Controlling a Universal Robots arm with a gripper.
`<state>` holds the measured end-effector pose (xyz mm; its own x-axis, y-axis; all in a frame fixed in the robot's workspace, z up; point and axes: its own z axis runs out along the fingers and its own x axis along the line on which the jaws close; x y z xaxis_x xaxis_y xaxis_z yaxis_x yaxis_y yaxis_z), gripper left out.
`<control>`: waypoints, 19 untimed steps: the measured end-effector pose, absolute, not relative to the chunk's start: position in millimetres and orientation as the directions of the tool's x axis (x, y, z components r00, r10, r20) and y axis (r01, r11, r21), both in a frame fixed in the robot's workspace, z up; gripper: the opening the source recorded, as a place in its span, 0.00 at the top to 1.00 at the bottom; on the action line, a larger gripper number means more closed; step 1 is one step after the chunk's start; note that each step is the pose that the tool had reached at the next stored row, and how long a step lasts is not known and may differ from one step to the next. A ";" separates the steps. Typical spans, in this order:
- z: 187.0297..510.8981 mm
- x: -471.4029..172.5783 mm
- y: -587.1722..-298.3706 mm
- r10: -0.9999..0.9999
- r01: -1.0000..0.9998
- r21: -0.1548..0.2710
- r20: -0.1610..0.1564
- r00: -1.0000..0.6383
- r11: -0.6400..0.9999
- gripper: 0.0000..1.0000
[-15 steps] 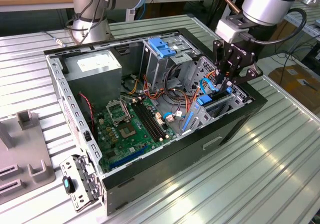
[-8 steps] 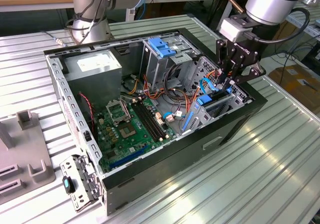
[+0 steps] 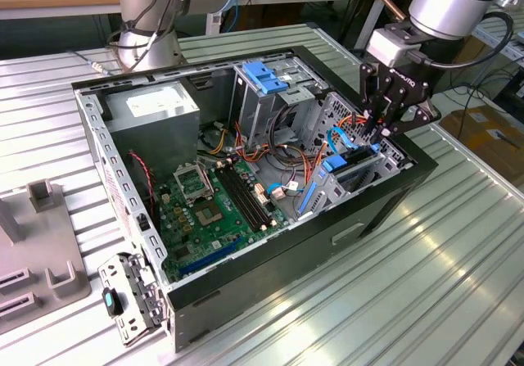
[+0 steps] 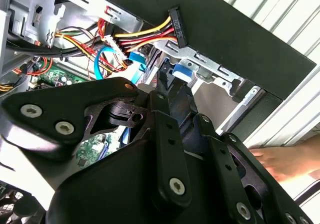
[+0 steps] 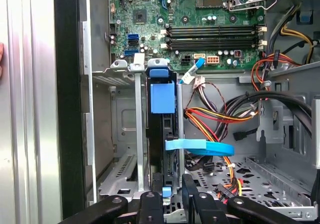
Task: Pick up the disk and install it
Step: 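Insert the second disk wire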
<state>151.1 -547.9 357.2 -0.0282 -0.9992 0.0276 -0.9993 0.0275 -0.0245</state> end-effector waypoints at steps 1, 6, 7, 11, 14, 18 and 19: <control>357.2 151.3 -547.9 -0.999 -0.999 -0.025 0.028 -0.028 0.027 0.70; 357.2 151.5 -547.9 -0.999 -0.999 -0.025 0.028 -0.028 0.027 0.70; 357.1 151.5 -547.9 -0.999 -0.999 -0.025 0.028 -0.028 0.027 0.70; 357.1 151.6 -547.9 -0.999 -0.999 -0.025 0.028 -0.028 0.027 0.70; 357.3 151.6 -548.0 -0.999 -0.999 -0.025 0.028 -0.028 0.027 0.70; 360.6 151.7 -548.0 -0.999 -0.999 -0.025 0.028 -0.028 0.027 0.70; 361.0 151.7 -548.0 -0.999 -0.999 -0.025 0.028 -0.028 0.027 0.70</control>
<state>151.7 -548.0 361.0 -0.0281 -0.9992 0.0276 -0.9993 0.0274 -0.0246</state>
